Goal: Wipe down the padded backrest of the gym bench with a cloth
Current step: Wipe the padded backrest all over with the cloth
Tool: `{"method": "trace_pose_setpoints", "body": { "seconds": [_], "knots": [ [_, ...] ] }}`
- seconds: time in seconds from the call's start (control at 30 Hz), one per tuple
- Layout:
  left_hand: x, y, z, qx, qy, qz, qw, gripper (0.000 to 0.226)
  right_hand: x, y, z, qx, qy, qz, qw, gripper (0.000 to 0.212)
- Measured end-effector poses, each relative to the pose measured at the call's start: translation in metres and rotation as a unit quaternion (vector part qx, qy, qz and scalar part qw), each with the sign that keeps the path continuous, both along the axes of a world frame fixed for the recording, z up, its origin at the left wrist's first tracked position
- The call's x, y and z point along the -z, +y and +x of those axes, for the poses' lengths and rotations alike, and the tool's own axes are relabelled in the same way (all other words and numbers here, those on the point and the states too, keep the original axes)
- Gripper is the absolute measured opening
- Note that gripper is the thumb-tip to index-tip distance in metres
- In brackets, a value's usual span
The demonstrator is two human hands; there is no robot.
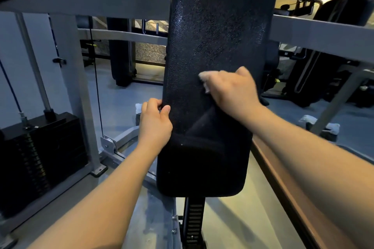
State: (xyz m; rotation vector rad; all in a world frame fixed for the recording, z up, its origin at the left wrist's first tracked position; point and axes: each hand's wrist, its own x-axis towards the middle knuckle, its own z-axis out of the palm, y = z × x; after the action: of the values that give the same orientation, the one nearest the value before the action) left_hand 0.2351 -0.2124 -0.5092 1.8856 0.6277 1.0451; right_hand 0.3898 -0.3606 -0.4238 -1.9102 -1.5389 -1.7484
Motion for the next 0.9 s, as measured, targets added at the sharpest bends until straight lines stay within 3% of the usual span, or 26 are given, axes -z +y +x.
{"method": "trace_pose_setpoints", "body": {
  "seconds": [0.07, 0.13, 0.2, 0.27, 0.33, 0.4, 0.5, 0.63, 0.7, 0.8, 0.9],
  "knots": [
    [-0.001, -0.001, 0.000, -0.002, -0.003, -0.002, 1.000, 0.024, -0.028, -0.018, 0.019, 0.072, 0.026, 0.100, 0.992, 0.006],
    [-0.001, -0.003, 0.002, -0.012, -0.009, -0.014, 1.000, 0.022, -0.034, -0.018, 0.016, 0.123, 0.101, 0.180, 0.971, 0.013],
    [0.000, -0.008, 0.006, -0.025, -0.012, -0.034, 0.999, 0.016, -0.018, -0.001, -0.005, 0.100, 0.164, 0.216, 0.957, 0.012],
    [0.001, -0.013, 0.007, -0.039, -0.019, -0.046, 0.998, 0.012, 0.015, 0.012, -0.028, 0.032, 0.157, 0.152, 0.975, 0.006],
    [0.001, -0.015, 0.006, -0.044, -0.025, -0.052, 0.997, 0.019, 0.047, 0.010, -0.038, -0.028, 0.116, 0.028, 0.992, 0.008],
    [-0.001, -0.016, 0.004, -0.042, -0.027, -0.054, 0.997, 0.024, 0.040, -0.003, -0.020, -0.033, 0.074, -0.036, 0.996, 0.006],
    [-0.004, -0.015, -0.001, -0.027, -0.028, -0.054, 0.998, 0.026, -0.003, -0.019, 0.018, 0.066, 0.051, 0.039, 0.996, 0.012],
    [-0.005, -0.013, -0.003, -0.019, -0.029, -0.044, 0.998, 0.024, -0.019, -0.019, 0.015, 0.117, 0.161, 0.202, 0.959, 0.016],
    [-0.005, -0.013, -0.002, -0.019, -0.019, -0.040, 0.999, 0.021, 0.009, -0.005, -0.007, 0.072, 0.179, 0.164, 0.967, 0.012],
    [-0.007, -0.011, -0.003, -0.013, 0.000, -0.028, 1.000, 0.019, 0.042, -0.009, -0.019, -0.013, 0.127, 0.002, 0.992, 0.014],
    [-0.010, -0.006, -0.006, -0.010, 0.021, -0.019, 1.000, 0.023, 0.010, -0.030, 0.015, 0.054, 0.057, 0.013, 0.997, 0.022]
  ]
}}
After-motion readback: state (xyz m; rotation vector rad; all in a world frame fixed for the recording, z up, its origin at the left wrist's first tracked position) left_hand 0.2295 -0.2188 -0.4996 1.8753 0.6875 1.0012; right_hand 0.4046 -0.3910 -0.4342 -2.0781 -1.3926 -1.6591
